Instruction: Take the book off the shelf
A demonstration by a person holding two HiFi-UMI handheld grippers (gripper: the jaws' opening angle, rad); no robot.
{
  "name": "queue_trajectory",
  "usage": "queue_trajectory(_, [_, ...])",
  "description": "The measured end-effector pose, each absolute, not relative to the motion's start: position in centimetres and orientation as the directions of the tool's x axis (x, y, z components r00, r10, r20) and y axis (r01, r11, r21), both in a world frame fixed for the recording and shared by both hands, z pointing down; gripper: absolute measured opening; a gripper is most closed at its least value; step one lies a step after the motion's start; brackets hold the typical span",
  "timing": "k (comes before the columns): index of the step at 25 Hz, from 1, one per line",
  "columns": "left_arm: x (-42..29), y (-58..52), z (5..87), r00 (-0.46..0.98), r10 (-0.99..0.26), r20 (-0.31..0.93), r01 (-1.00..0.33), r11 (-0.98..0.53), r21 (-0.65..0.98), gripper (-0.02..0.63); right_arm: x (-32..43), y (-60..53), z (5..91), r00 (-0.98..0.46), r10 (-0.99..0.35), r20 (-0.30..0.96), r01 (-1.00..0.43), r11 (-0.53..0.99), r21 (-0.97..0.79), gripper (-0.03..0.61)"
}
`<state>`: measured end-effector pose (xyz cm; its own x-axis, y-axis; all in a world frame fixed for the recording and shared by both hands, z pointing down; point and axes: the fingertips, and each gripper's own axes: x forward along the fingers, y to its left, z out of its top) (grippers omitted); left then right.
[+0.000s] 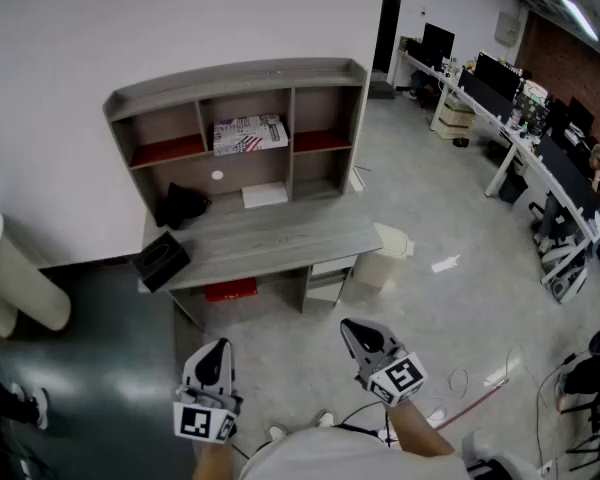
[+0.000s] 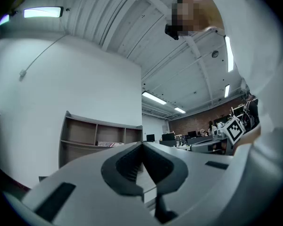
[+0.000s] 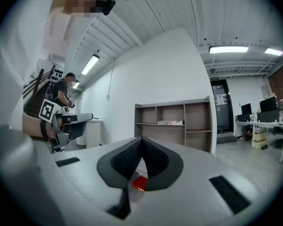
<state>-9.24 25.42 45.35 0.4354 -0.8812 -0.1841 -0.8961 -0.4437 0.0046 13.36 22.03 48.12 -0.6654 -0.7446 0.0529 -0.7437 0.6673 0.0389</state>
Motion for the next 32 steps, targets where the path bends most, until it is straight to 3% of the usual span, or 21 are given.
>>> queue_trajectory(15, [-5.6,26.3,45.4,0.353,-0.923,-0.153,-0.935,-0.355,-0.016,0.015,16.4,20.5,49.0,-0.76,-0.649,-0.008,-0.647,0.758,-0.081,0.023])
queue_trajectory(22, [-3.5,25.7,48.0,0.329,-0.941,-0.079,-0.943,-0.331,0.022,0.015,18.4,19.2,52.7,-0.769,-0.638,0.04,-0.636,0.756,-0.157,0.023])
queue_trajectory(32, [-3.3,11.6,49.5,0.438,-0.89,-0.124,-0.894,-0.446,0.046,0.015,18.2,9.4,55.4,-0.712,-0.694,0.106,-0.701,0.691,-0.179,0.023])
